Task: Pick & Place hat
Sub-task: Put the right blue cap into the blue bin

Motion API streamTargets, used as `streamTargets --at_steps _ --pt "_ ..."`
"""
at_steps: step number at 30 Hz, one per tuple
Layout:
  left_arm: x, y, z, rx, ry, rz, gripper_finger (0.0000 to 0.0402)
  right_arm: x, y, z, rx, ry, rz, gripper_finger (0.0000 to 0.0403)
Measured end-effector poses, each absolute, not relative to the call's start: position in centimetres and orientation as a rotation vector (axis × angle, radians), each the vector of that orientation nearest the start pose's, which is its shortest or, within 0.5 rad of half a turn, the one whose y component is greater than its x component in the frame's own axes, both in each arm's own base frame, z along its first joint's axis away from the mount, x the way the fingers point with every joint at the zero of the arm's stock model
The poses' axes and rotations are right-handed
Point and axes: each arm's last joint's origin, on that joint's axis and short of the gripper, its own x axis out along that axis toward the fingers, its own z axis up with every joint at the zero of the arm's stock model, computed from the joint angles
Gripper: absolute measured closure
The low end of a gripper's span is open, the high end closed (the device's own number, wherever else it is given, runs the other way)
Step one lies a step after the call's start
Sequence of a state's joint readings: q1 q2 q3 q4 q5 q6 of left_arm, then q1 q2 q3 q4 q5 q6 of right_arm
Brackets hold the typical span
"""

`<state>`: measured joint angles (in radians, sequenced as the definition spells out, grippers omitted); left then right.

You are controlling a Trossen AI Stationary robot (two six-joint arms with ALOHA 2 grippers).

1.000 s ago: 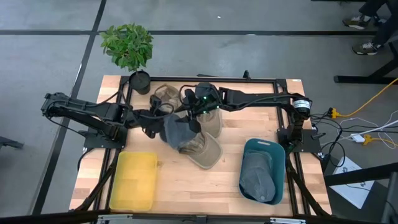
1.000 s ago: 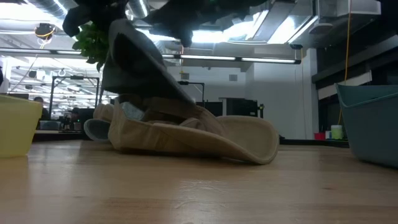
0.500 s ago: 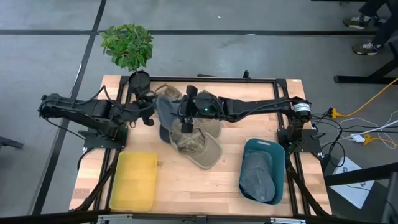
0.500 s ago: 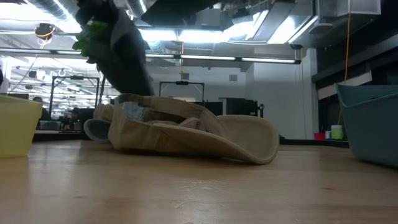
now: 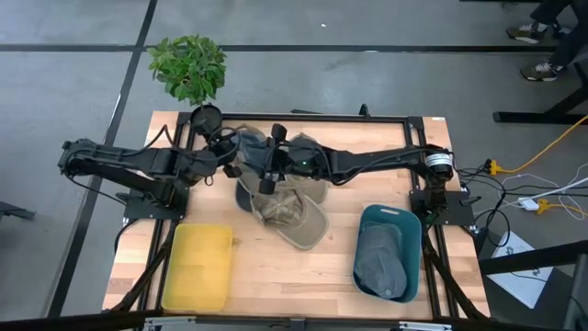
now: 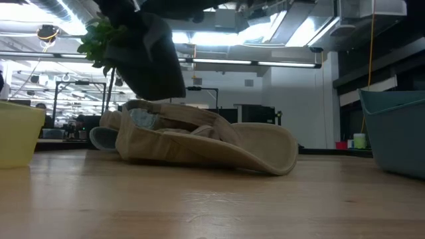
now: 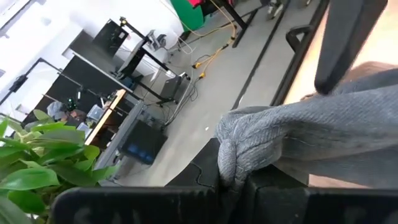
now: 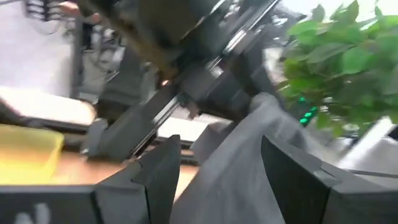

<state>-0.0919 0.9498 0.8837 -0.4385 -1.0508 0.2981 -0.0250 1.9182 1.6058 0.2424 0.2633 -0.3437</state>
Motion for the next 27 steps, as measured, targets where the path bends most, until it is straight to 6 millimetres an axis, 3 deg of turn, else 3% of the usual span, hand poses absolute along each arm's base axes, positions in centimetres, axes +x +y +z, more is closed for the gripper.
streamTargets --at_steps 9,16,22,27 --pt "19.3 0.9 32.0 0.533 0.578 0.835 0.0390 46.0 -2.5 32.0 -0.385 0.145 -0.505 0.0191" --pt "19.2 0.9 31.8 0.537 0.598 0.829 0.0389 45.6 -3.0 32.1 -0.486 0.231 -0.728 0.0258" --pt "18.9 0.9 31.3 0.519 0.636 0.831 0.0389 45.4 -3.3 32.3 -0.542 0.261 -0.809 0.0317" --pt "18.6 0.9 31.0 0.514 0.663 0.843 0.0389 45.4 -3.2 32.9 -0.527 0.196 -0.812 0.0342"
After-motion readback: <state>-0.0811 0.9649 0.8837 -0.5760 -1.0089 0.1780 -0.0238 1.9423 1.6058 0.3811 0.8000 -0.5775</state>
